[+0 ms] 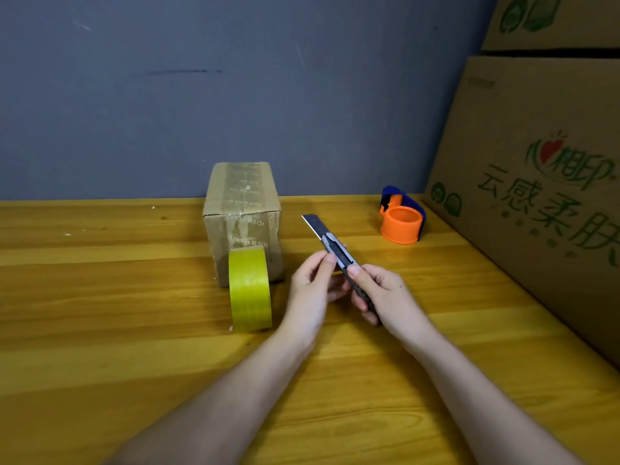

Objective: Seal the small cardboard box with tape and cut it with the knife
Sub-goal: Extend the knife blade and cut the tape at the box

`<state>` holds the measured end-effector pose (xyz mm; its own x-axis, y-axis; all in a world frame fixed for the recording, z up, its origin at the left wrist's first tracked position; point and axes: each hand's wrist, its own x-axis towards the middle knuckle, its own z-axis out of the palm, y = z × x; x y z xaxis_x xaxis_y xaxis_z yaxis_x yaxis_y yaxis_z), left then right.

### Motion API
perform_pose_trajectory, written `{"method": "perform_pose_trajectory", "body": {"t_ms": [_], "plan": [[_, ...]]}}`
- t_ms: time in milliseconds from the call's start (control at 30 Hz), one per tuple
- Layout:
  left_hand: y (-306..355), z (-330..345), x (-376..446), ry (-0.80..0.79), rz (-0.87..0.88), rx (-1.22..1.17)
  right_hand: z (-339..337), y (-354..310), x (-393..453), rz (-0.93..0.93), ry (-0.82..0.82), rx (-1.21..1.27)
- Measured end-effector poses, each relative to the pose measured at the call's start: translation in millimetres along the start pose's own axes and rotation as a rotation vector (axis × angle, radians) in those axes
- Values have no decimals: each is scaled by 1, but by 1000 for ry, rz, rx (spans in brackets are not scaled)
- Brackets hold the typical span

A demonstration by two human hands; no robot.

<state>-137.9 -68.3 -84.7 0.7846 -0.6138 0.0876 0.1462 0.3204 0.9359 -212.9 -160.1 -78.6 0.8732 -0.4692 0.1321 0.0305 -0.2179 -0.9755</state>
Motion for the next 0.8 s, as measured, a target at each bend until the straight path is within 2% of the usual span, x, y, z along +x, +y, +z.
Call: {"method": "perform_pose_trajectory", "body": {"t_ms": [233, 467, 600, 800], "plan": [[-1, 2, 0, -21, 24, 17, -1, 2, 2, 23, 76, -13], [-6, -3, 6, 37, 7, 16, 3, 5, 3, 31, -87, 95], [-5, -2, 5, 41, 17, 26, 3, 8, 3, -14, -147, 31], [-6, -3, 1, 56, 47, 272, 4, 9, 4, 2, -92, 30]]}}
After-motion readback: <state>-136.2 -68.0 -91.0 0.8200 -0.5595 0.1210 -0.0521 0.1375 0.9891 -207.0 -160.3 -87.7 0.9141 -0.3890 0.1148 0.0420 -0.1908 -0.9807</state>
